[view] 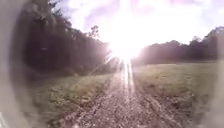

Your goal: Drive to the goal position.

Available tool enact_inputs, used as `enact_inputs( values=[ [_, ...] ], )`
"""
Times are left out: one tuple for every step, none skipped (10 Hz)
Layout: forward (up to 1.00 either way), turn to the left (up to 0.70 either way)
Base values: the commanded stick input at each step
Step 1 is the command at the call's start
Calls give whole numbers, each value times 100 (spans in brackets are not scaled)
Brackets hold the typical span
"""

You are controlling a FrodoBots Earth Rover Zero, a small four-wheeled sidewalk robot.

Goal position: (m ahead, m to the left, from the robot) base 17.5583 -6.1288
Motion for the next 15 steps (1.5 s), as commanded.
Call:
enact_inputs(
  values=[
    [85, -14],
    [85, 0],
    [85, 0],
    [85, 0],
    [85, 0],
    [85, 0],
    [85, 0],
    [85, 0],
    [85, 0],
    [85, 0],
    [85, 0],
    [85, -8],
    [85, -25],
    [85, -31],
    [85, -30]
  ],
)
